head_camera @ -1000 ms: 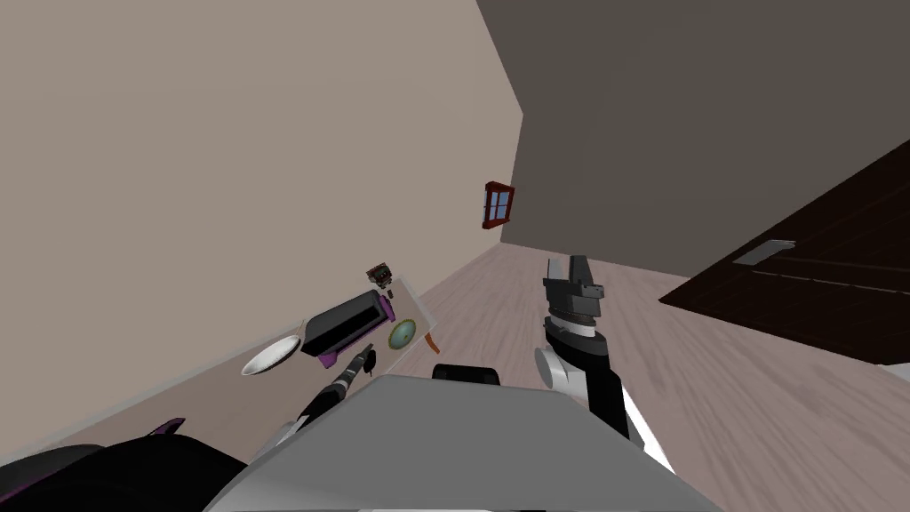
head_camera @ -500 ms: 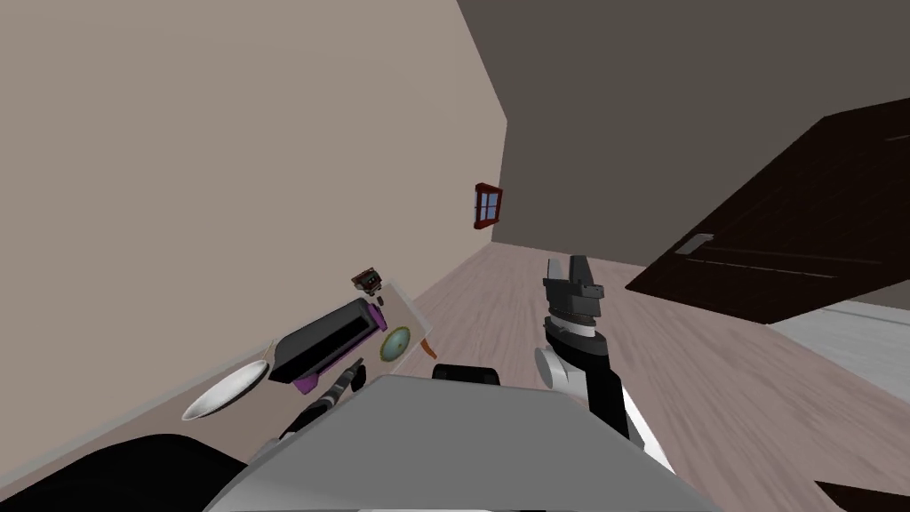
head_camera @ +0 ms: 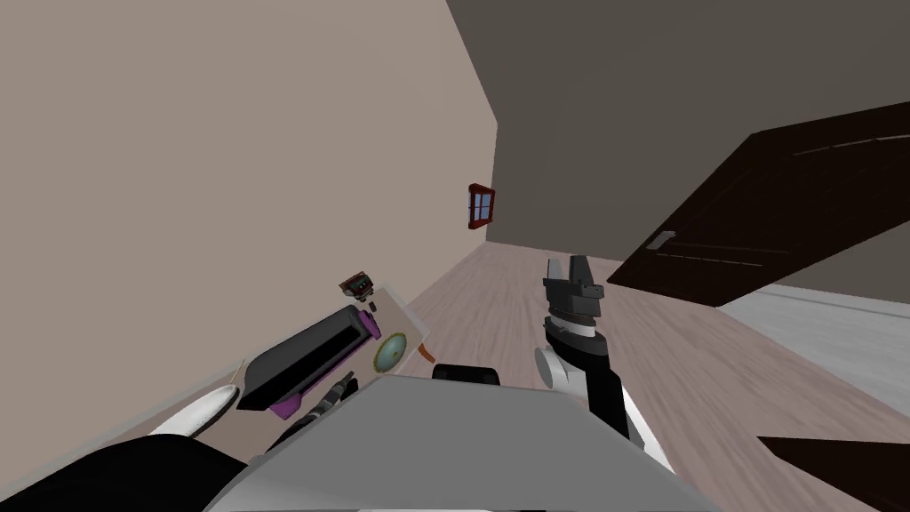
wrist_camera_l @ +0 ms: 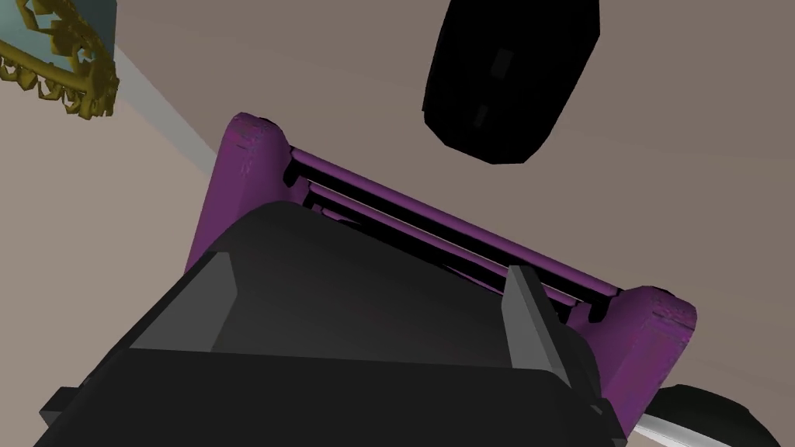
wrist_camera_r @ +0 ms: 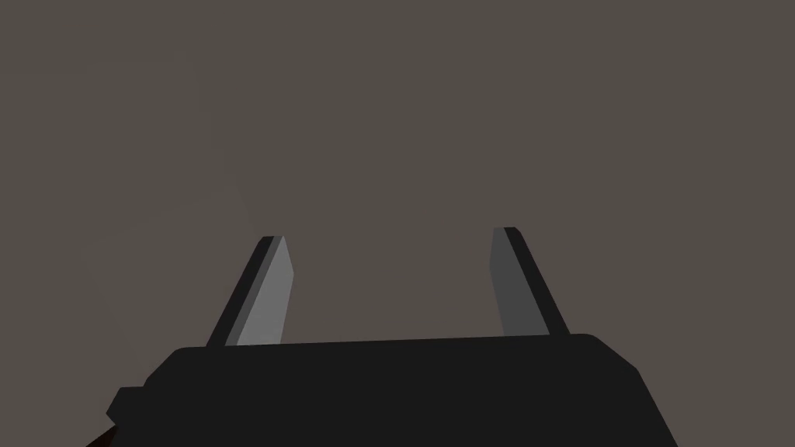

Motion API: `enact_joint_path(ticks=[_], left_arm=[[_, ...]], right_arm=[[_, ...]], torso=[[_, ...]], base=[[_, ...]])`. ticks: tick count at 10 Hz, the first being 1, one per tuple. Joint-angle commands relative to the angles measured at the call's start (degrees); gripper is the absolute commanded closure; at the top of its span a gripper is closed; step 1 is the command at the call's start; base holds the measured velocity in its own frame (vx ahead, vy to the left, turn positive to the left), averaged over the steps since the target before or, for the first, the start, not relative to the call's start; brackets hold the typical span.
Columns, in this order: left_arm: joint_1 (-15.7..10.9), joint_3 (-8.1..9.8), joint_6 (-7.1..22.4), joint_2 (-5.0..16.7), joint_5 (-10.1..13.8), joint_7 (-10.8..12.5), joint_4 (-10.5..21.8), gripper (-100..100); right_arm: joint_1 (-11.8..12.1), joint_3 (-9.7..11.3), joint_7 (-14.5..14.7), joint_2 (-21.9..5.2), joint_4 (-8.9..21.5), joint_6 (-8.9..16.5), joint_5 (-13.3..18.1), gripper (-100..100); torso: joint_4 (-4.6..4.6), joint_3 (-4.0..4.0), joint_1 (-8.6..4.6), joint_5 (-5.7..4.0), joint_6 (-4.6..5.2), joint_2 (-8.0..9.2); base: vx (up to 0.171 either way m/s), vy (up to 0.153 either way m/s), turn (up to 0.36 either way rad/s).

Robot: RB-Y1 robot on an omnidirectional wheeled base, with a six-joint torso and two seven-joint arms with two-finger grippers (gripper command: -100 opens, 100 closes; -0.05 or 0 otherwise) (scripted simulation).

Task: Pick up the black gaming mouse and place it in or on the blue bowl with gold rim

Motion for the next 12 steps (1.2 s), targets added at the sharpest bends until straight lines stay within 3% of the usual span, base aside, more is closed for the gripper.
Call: enact_joint_path(ticks=[1, 4, 10, 11, 12], left_arm=[[-0.1, -0.07, 0.1, 0.1, -0.6, 0.3, 1.7, -100], [-0.4, -1.05, 0.6, 0.8, -4.1, 2.1, 9.2, -100], [-0.8, -3.14, 1.1, 0.0, -7.7, 3.6, 16.7, -100], [-0.8, -3.14, 1.1, 0.0, -7.7, 3.6, 16.7, -100], [-1.0, -4.49, 1.3, -1.4, -9.0, 4.0, 19.1, -100]], right_arm=[[0.0, 0.0, 0.0, 0.0, 0.0, 0.0, 0.0, 0], [0.0, 0.0, 0.0, 0.0, 0.0, 0.0, 0.0, 0], [0.0, 0.0, 0.0, 0.0, 0.0, 0.0, 0.0, 0], [0.0, 0.0, 0.0, 0.0, 0.0, 0.0, 0.0, 0], [0.0, 0.0, 0.0, 0.0, 0.0, 0.0, 0.0, 0]], torso=[[0.00, 0.00, 0.00, 0.00, 0.00, 0.00], [-0.02, -0.07, 0.15, 0.03, -0.01, -0.12], [-0.01, -0.02, -0.02, 0.00, -0.03, -0.02], [-0.01, -0.03, 0.01, 0.02, -0.04, -0.04], [-0.01, -0.02, 0.00, 0.00, -0.06, -0.04]], base=[[0.020, 0.024, -0.130], [0.048, 0.050, -0.269], [0.021, 0.033, -0.141], [0.020, 0.028, -0.070], [0.024, 0.027, -0.188]])
